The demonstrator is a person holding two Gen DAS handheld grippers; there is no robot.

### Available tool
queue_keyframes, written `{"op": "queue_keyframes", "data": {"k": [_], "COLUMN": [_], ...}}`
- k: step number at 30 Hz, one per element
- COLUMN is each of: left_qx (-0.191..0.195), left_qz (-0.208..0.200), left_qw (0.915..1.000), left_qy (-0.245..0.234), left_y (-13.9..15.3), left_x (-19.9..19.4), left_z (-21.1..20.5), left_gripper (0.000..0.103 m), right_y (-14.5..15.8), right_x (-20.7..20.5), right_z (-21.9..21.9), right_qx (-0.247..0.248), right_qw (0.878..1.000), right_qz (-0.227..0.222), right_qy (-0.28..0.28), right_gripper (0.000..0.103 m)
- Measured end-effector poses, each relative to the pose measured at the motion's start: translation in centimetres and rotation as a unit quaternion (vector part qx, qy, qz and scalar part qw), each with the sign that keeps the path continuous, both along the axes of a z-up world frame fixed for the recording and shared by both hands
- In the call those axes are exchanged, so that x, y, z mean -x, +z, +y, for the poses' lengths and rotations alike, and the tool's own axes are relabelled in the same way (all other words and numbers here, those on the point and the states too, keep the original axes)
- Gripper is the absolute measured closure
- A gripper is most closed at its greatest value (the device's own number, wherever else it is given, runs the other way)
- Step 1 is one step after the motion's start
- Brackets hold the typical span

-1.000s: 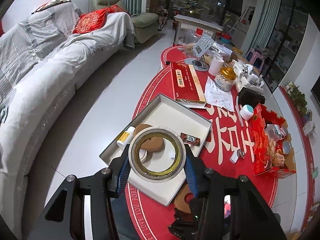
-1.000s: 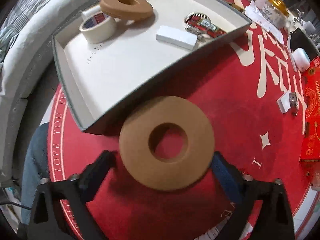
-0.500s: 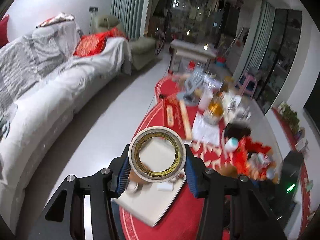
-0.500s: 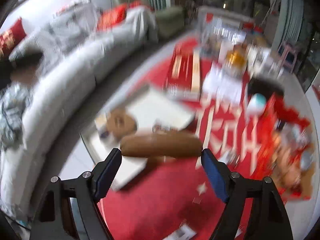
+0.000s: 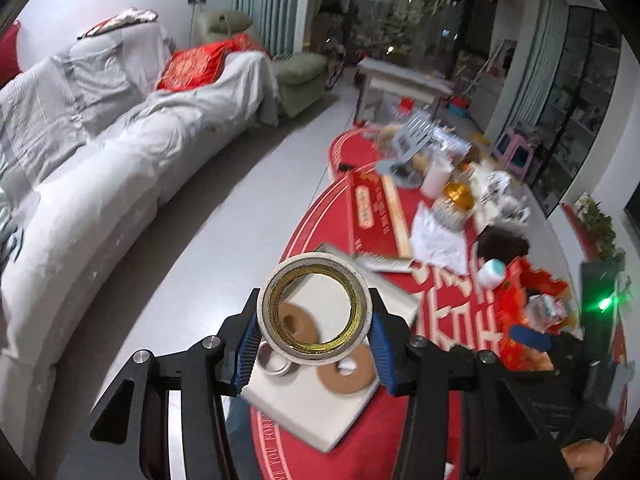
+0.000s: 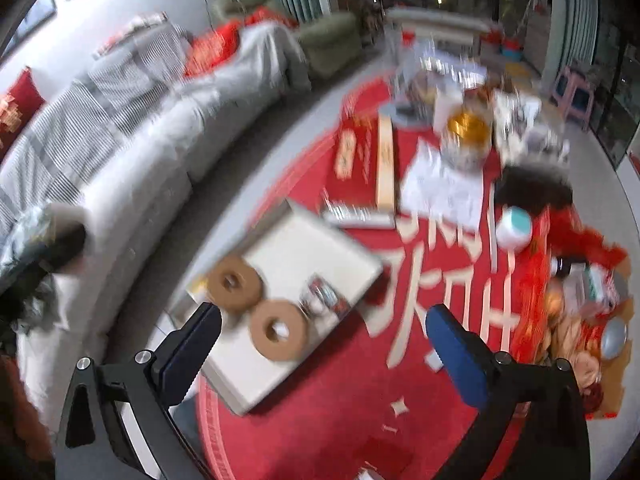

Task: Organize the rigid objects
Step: 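Drop the tan ring from the right gripper while the left holds the tape roll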

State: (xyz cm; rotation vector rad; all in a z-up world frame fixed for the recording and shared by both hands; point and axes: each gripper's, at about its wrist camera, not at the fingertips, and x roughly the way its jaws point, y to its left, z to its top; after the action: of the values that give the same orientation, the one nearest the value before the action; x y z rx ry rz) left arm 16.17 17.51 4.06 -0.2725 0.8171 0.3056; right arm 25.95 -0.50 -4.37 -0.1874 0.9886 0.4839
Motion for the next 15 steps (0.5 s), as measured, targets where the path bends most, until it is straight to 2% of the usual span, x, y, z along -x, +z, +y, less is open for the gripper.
{"op": "queue_keyframes", "data": {"k": [3, 6, 15], "left_qx": [-0.001, -0.006, 0.019], "left_qz": [0.014, 0.035, 0.121], "left_qw": [0.9998, 0.9993, 0.9921], "left_qy": [0.010, 0.015, 0.028], "left_y": [-2.0, -4.5, -14.6], "left_x": [-0.4, -0.9, -3.4], "left_z": [0.4, 0.2, -0.6], "left_gripper": [0.050, 0.050, 0.050], "right_y": [-3.8, -6.5, -8.9], "right_x": [-0.4, -1.0, -2.2], "right_z": [0.0, -0.2, 1.7], "right_qx": [0.027, 0.029, 0.039], "right_qw": [0.999, 0.996, 0.995], "right_qz": [0.040, 0.080, 0.092], "right_qy": [-0.005, -0.014, -0.021], "right_gripper": [0.000, 0.000, 0.000]}}
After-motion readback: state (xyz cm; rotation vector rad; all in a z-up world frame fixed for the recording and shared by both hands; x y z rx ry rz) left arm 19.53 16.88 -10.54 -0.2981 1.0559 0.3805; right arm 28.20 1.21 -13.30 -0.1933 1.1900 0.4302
